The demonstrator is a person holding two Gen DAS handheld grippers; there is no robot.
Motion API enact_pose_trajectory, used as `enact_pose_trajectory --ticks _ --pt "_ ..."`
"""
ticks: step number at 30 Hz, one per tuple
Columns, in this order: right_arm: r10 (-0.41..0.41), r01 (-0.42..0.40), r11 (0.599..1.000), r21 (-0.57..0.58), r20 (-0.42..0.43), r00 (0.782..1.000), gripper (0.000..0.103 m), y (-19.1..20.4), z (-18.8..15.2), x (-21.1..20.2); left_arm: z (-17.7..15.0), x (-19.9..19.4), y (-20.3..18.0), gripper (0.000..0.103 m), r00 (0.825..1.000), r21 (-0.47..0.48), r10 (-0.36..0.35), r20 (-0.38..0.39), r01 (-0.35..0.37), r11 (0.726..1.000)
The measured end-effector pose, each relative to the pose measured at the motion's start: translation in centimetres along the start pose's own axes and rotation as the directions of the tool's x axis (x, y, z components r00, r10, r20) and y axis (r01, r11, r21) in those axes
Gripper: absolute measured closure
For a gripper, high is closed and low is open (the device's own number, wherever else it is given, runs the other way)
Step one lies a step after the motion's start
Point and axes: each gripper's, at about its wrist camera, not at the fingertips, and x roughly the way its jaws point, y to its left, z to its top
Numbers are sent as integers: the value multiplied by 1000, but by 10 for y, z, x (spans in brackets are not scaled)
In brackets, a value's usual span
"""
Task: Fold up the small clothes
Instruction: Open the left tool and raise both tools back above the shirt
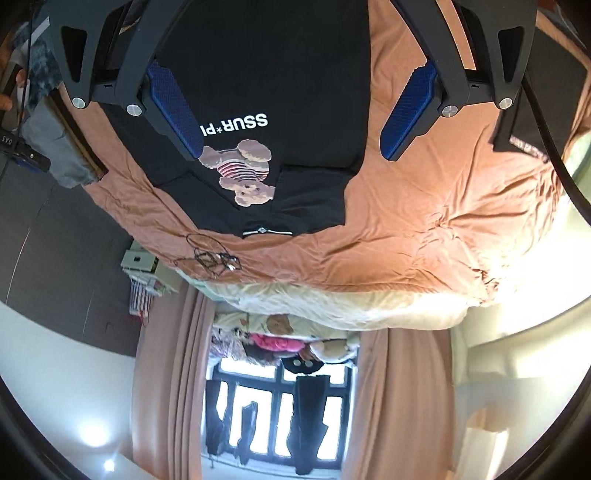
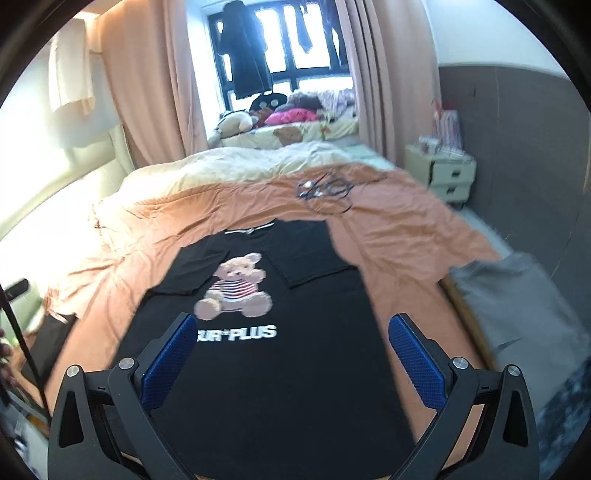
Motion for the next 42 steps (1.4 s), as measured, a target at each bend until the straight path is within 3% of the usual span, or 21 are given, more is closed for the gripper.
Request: enact_pose_trajectory --ticks 5,9,13,16,18,26,34,37,42 --pt "-44 45 998 -52 30 999 0 9 -24 -16 -25 -27 5 6 999 -12 9 45 -9 1000" --pt "-50 52 995 -86 19 999 0 11 -43 -22 -46 -43 6 6 998 -31 -39 50 41 999" --pt "-66 68 995 -79 32 997 0 3 -52 -25 -67 -54 4 6 999 7 0 48 0 1000" --pt "-65 64 995 -75 -12 998 0 -4 -58 -24 -82 -55 7 5 1000 -3 -18 12 18 1000" --pt "-76 73 994 -81 -27 997 0 -5 -63 -23 -91 -59 7 1 1000 18 6 22 -7 1000" --pt "-87 87 991 -99 1 996 0 -6 -90 -35 -126 -66 13 0 999 63 34 18 -35 997" --pt "-114 112 993 -37 -41 993 0 -27 -122 -37 -168 -58 41 0 999 5 10 -39 -10 1000" --pt "-71 71 997 1 -66 995 0 -37 -131 -35 -178 -50 55 1 997 -34 -11 -78 8 999" --pt "-66 71 997 44 -104 992 0 -56 -142 -31 -192 -38 80 5 992 -119 -45 -119 30 992"
